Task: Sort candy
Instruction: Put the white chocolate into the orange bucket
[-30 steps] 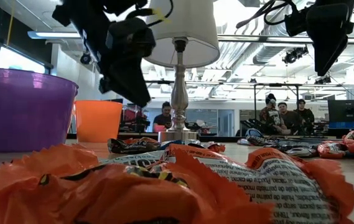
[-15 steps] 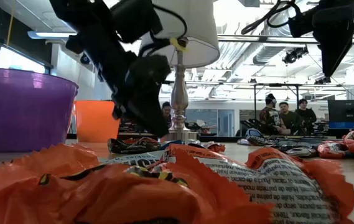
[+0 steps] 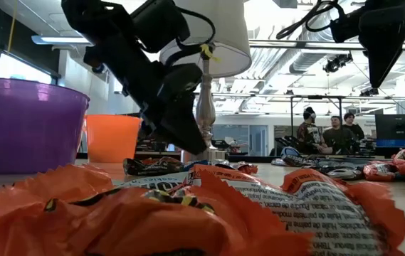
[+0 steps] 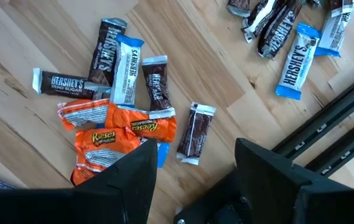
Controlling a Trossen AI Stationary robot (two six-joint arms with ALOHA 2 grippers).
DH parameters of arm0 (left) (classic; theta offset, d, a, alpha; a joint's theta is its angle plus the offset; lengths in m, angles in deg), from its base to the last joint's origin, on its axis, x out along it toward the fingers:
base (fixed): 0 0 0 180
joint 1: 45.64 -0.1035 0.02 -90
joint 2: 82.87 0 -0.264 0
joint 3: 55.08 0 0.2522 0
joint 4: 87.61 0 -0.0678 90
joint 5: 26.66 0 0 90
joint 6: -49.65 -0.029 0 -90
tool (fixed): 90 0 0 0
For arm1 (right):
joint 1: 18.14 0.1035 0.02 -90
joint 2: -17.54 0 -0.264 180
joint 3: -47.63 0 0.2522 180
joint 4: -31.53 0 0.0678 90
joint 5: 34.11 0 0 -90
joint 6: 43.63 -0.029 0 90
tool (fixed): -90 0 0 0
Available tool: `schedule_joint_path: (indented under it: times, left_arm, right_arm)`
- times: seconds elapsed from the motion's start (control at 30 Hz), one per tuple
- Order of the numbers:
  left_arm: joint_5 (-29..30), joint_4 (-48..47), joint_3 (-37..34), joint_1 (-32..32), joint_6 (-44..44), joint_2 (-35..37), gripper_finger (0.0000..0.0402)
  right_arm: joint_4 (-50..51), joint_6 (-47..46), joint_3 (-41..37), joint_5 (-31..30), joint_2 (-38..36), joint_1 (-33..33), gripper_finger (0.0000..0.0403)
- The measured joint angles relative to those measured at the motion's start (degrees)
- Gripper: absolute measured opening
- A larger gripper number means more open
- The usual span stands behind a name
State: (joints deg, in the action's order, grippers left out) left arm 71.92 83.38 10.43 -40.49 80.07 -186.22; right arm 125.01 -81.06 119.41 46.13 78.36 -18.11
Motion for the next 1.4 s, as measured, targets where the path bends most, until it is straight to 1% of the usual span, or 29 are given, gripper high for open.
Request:
schedule_joint_path:
  times: [0.23,0.53,0.6,0.67,0.77,0.83,1.0,1.1,1.2,1.33,1.4]
  left_arm:
    - [-0.6,-0.6,0.0,0.2,-7.7,0.0,0.0090]
    - [-0.3,-0.5,0.0,0.3,-20.1,0.0,0.0090]
    - [-0.3,-0.5,0.0,0.5,-20.6,0.0,0.0090]
    - [-0.4,-0.1,0.0,0.5,-16.7,0.0,0.0090]
    - [-1.7,-0.6,0.6,0.5,-6.4,0.0,0.0090]
    - [-3.0,-0.5,1.2,0.5,-2.4,0.0,0.0090]
    - [-3.1,-0.3,2.4,0.6,8.7,0.1,0.0090]
    - [-2.9,-3.8,2.4,0.7,15.2,0.1,0.0090]
    - [-3.0,-6.3,2.4,0.5,19.2,0.1,0.0090]
    - [-3.5,-6.5,2.4,0.0,21.1,0.1,0.0090]
    - [-3.4,-8.2,2.4,-0.3,24.2,0.1,0.0090]
  right_arm:
    - [0.0,0.0,0.0,2.8,0.0,0.0,0.0211]
    - [-0.6,0.0,0.0,2.9,0.0,0.0,0.0211]
    - [-0.8,0.0,0.0,2.9,0.0,0.0,0.0211]
    - [-1.3,0.0,0.0,2.9,0.0,0.0,0.0211]
    - [-1.8,0.0,0.0,2.9,0.0,0.0,0.0211]
    - [-2.0,0.0,0.0,2.9,0.0,0.0,0.0211]
    - [-2.7,0.0,0.0,2.9,0.0,0.0,0.0211]
    - [-3.1,0.0,0.0,2.9,0.0,0.0,0.0211]
    - [-3.3,0.0,0.0,2.9,0.0,0.0,0.0211]
    - [-3.8,0.0,0.0,2.9,0.0,0.0,0.0211]
    - [-4.3,0.0,0.0,2.9,0.0,0.0,0.0211]
